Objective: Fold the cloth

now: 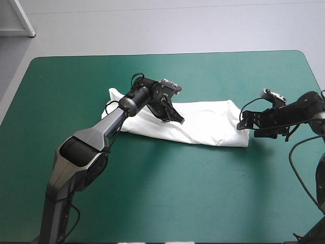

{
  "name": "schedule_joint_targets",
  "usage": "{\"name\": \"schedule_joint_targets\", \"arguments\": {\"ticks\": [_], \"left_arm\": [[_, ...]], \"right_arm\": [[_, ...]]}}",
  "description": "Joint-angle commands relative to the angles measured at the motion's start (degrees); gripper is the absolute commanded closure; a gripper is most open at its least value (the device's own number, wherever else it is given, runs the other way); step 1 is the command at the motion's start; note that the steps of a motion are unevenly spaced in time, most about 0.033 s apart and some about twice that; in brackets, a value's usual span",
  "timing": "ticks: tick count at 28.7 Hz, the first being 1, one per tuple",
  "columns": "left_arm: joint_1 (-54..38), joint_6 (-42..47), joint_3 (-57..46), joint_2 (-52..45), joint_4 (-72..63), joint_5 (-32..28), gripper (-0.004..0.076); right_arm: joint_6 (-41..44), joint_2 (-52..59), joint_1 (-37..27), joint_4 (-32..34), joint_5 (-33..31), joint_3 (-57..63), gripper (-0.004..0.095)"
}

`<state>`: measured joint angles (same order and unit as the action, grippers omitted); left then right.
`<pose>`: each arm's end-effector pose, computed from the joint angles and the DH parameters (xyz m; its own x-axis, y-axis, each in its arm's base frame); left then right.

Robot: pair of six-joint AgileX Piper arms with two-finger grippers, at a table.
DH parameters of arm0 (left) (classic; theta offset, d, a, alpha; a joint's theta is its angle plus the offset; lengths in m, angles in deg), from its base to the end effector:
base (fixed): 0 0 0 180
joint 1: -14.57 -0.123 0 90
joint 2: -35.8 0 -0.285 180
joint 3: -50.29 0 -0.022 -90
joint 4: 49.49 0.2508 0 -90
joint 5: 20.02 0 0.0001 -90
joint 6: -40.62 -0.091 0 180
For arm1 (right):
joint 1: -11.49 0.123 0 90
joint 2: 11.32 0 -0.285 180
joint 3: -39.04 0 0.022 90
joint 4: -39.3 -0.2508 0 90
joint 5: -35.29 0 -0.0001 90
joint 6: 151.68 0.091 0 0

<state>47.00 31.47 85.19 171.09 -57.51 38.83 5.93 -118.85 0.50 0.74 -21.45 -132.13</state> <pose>0.4040 -0.2695 0.2155 -0.7356 0.5695 -0.3669 0.6348 0.7685 -0.0799 0.3414 -0.0179 0.2276 -0.9529 0.2036 -0.2248 0.0625 0.8570 0.5115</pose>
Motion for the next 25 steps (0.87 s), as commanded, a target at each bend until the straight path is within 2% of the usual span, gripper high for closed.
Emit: {"name": "schedule_joint_targets", "arguments": {"ticks": [1, 6, 10, 13, 16, 21, 22, 25], "left_arm": [[1.5, 0.8, 0.7, -1.4, -2.3, -1.8, 0.0703], [1.5, 0.8, 0.7, -1.4, -2.4, -1.9, 0.0704], [1.5, 0.8, 0.7, -1.4, -0.2, -1.9, 0.0704], [1.5, 0.8, 0.7, -1.4, 0.5, -1.8, 0.0704], [1.5, 0.8, 0.7, -1.4, 0.7, -1.8, 0.0704], [1.5, 0.8, 0.7, -1.4, 1.1, -1.8, 0.0704], [1.5, 0.8, 0.7, -1.4, 1.3, -1.9, 0.0704], [1.5, 0.8, 0.7, -1.4, 2.4, -1.8, 0.0704]], "right_arm": [[-0.8, -0.3, -0.2, -3.2, -1.7, -1.2, 0.0237], [-2.0, -2.6, 0.8, -6.0, -2.9, -1.2, 0.0237], [-2.2, -2.7, 4.4, -5.9, -2.1, -1.2, 0.0238], [-2.2, -2.7, 7.6, -5.9, -0.1, -1.2, 0.0288], [-1.5, -2.7, 9.7, -5.9, 3.1, -1.2, 0.0445], [-0.9, -2.5, 10.5, -6.9, 5.0, -1.3, 0.0887], [-0.9, -2.4, 10.5, -7.1, 5.0, -1.4, 0.0921], [-0.9, -0.5, 10.5, -7.3, 4.7, -2.0, 0.0923]]}}
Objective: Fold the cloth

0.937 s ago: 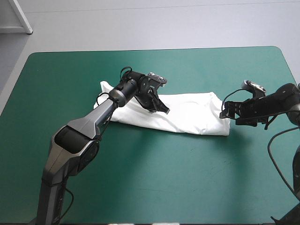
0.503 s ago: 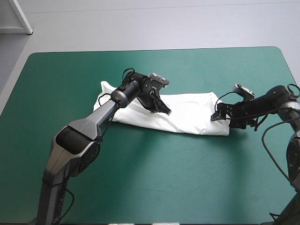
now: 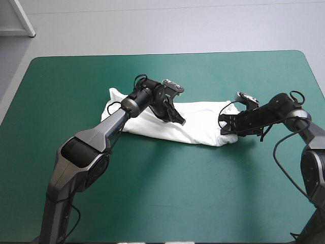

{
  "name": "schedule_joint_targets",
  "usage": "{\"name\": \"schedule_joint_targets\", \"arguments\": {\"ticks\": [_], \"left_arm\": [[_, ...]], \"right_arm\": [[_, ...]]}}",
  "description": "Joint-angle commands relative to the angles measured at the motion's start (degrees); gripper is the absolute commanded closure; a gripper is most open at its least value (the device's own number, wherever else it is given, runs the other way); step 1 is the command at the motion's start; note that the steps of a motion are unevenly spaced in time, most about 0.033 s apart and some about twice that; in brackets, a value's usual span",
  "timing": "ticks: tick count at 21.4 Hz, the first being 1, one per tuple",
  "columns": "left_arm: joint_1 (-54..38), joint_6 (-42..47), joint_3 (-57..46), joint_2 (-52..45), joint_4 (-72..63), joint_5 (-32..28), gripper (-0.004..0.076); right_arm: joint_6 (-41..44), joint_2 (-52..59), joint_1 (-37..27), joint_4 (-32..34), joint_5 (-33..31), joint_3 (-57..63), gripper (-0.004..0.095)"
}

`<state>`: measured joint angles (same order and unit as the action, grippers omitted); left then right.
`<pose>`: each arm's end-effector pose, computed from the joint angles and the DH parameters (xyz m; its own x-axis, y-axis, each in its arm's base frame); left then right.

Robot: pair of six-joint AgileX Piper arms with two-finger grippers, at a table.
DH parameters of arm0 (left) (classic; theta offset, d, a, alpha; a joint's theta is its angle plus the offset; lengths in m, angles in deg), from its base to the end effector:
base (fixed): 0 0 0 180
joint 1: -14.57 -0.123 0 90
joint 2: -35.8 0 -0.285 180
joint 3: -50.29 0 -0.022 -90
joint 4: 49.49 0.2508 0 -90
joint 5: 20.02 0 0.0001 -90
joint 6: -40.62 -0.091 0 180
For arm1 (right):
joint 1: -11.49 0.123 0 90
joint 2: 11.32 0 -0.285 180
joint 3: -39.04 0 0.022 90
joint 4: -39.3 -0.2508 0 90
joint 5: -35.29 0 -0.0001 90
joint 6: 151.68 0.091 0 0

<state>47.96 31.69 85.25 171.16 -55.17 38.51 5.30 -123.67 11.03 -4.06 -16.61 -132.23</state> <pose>0.4017 -0.2740 0.2150 -0.7147 0.5949 -0.3678 0.6516 0.7575 -0.0408 0.3560 0.0464 0.2024 -0.9712 0.1134 -0.2097 -0.0212 0.8350 0.5498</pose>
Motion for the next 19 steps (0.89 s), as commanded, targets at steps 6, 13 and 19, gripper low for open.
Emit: {"name": "schedule_joint_targets", "arguments": {"ticks": [6, 13, 19], "left_arm": [[0.5, 0.0, 0.7, -1.5, 0.1, -1.6, 0.0704], [0.5, -0.9, 0.7, -1.6, 0.2, 0.3, 0.0704], [0.5, -0.7, 1.8, -3.5, 2.5, -0.6, 0.0704]], "right_arm": [[1.9, 11.7, 0.6, -4.1, -2.0, -9.0, 0.0923], [5.1, 11.3, 8.8, -4.3, -2.8, -20.9, 0.0923], [5.9, 8.5, 10.5, -3.9, -4.4, -24.7, 0.0923]]}}
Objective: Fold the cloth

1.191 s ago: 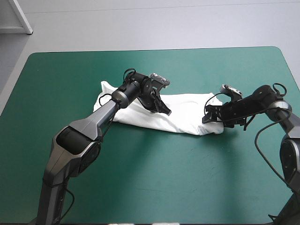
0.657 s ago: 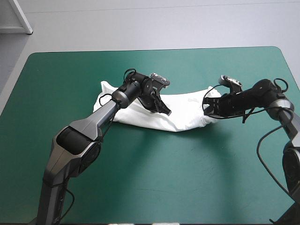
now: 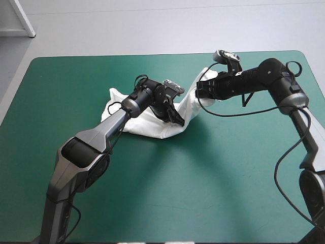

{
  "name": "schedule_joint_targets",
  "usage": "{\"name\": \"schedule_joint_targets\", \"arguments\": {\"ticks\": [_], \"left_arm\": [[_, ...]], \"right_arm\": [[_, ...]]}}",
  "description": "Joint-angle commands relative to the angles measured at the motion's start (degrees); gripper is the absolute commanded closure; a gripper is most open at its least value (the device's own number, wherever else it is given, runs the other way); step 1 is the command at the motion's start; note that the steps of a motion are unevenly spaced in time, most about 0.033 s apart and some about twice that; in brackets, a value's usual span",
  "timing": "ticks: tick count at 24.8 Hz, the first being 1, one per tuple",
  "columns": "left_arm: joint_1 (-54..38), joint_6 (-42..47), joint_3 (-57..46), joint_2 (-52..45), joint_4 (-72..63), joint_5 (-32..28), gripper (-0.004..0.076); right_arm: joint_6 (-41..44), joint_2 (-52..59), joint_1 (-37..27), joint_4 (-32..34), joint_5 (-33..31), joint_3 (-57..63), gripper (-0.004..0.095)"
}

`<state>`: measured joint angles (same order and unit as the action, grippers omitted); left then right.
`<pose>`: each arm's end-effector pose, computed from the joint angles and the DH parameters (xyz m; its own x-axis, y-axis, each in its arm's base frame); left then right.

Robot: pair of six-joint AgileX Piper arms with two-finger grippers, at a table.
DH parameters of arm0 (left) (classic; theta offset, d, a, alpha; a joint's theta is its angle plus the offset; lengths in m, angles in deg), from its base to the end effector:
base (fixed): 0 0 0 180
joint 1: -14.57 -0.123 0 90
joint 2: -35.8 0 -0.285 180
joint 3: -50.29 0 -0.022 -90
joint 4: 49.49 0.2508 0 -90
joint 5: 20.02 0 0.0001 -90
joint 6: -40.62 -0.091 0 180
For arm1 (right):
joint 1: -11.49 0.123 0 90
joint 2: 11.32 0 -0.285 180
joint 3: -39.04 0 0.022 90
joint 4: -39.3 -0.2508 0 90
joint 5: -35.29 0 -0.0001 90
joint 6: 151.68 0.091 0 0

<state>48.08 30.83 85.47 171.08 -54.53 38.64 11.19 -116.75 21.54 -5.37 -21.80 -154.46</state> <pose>0.4016 -0.2741 0.2167 -0.6991 0.6120 -0.3698 0.6657 0.7459 -0.0240 0.3596 0.1183 0.3553 -0.8358 0.0099 -0.5490 -0.3631 0.7401 0.5660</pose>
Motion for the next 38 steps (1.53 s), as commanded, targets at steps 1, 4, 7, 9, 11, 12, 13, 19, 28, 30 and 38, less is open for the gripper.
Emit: {"name": "schedule_joint_targets", "arguments": {"ticks": [1, 4, 7, 9, 11, 12, 13, 19, 28, 30, 38], "left_arm": [[0.4, 0.3, 2.2, -4.0, 3.0, -0.3, 0.0704], [0.3, 0.4, 4.0, -6.4, 6.2, 2.1, 0.0704], [-0.5, 0.3, 4.4, -10.8, 10.0, 6.3, 0.0704], [-1.6, 0.3, 4.2, -13.0, 11.1, 8.0, 0.0704], [-4.6, 0.2, 4.2, -15.8, 11.1, 11.4, 0.0704], [-7.4, 0.0, 4.0, -17.7, 11.1, 14.4, 0.0704], [-8.8, 0.0, 3.7, -18.5, 11.1, 15.0, 0.0704], [-20.8, 0.0, -8.0, -31.6, 11.1, 15.0, 0.0704], [-26.0, 0.6, -29.3, -49.6, 10.8, 10.2, 0.0704], [-25.9, 0.6, -30.7, -50.6, 10.8, 10.3, 0.0704], [-25.9, 0.8, -30.8, -50.8, 9.0, 10.8, 0.0704]], "right_arm": [[0.0, 1.1, 0.0, -2.5, 0.5, -2.5, 0.0923], [-0.8, 0.6, 0.0, -2.4, 0.1, -2.5, 0.0923], [-1.5, 0.4, 0.0, -2.4, -2.0, -2.9, 0.0923], [-1.7, 0.3, 0.5, -2.1, -2.7, -3.7, 0.0923], [-1.7, 0.0, 1.8, -1.1, -2.3, -5.7, 0.0923], [-1.7, -0.9, 3.0, -1.2, -2.4, -8.0, 0.0923], [-1.6, -1.5, 3.9, -1.2, -2.4, -9.5, 0.0923], [0.4, -12.0, 14.1, -1.2, -2.0, -23.4, 0.0923], [0.7, -36.8, 24.8, -9.5, 1.0, -51.9, 0.0776], [0.9, -41.5, 25.8, -12.6, -0.2, -58.3, 0.0520], [4.6, -42.3, 25.6, -6.8, -2.8, -67.5, 0.0197]]}}
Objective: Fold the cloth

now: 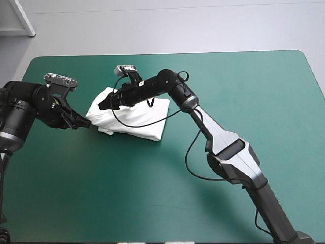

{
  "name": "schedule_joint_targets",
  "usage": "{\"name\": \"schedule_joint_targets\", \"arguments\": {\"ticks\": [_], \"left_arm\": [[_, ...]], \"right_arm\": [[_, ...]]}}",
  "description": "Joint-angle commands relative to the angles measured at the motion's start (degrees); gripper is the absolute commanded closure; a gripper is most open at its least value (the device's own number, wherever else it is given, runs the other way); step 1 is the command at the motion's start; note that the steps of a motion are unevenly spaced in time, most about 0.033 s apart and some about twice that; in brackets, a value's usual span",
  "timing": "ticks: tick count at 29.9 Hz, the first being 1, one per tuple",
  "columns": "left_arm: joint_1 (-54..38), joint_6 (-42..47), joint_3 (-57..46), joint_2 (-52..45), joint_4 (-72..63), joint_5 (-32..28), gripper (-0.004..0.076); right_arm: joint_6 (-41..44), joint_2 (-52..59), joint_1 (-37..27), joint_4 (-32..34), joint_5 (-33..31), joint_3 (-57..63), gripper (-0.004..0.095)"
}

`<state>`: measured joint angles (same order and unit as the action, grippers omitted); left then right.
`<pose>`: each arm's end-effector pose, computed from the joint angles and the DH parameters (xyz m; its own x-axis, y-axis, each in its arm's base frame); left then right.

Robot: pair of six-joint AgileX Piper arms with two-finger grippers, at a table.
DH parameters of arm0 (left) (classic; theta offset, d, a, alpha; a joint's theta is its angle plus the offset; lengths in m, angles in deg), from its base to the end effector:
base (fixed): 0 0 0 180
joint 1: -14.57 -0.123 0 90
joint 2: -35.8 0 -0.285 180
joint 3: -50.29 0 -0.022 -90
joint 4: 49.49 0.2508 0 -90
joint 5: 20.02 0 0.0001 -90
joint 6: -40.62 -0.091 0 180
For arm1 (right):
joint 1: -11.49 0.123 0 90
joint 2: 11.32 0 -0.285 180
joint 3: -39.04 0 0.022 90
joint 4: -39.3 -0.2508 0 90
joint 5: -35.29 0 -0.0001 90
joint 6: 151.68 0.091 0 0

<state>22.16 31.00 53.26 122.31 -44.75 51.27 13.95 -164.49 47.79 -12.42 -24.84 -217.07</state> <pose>0.2666 -0.0283 0.3754 -0.8607 0.3091 -0.4045 0.2701 0.9508 0.1518 0.4056 0.3749 0.2917 -0.7039 -0.2379 -0.6693 -0.7052 0.3470 0.6183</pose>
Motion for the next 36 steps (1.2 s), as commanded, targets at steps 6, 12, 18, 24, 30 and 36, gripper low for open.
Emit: {"name": "schedule_joint_targets", "arguments": {"ticks": [6, 12, 18, 24, 30, 36], "left_arm": [[0.1, 0.7, 1.4, -2.0, -3.3, -2.2, 0.0704], [0.1, -0.3, 1.4, -2.0, -6.3, -3.4, 0.0704], [0.1, -0.4, 1.4, -2.0, -7.4, -5.7, 0.0704], [0.1, -0.4, 1.4, -2.0, -7.6, -6.8, 0.0704], [0.1, -0.4, 1.4, -2.0, -7.8, -6.9, 0.0704], [0.1, -1.3, 1.4, -2.0, -7.8, -6.0, 0.0704]], "right_arm": [[10.1, 7.1, -2.9, 10.3, -7.4, -12.5, 0.0264], [16.3, 9.7, -4.9, 16.5, -7.8, -13.0, 0.0274], [15.2, 18.2, -6.2, 24.6, -7.8, 1.8, 0.0274], [15.0, 29.1, -6.3, 36.6, -7.5, 26.7, 0.0274], [15.0, 29.3, -6.3, 34.5, -5.5, 36.4, 0.0274], [15.0, 26.1, -6.3, 27.9, 1.0, 38.3, 0.0274]]}}
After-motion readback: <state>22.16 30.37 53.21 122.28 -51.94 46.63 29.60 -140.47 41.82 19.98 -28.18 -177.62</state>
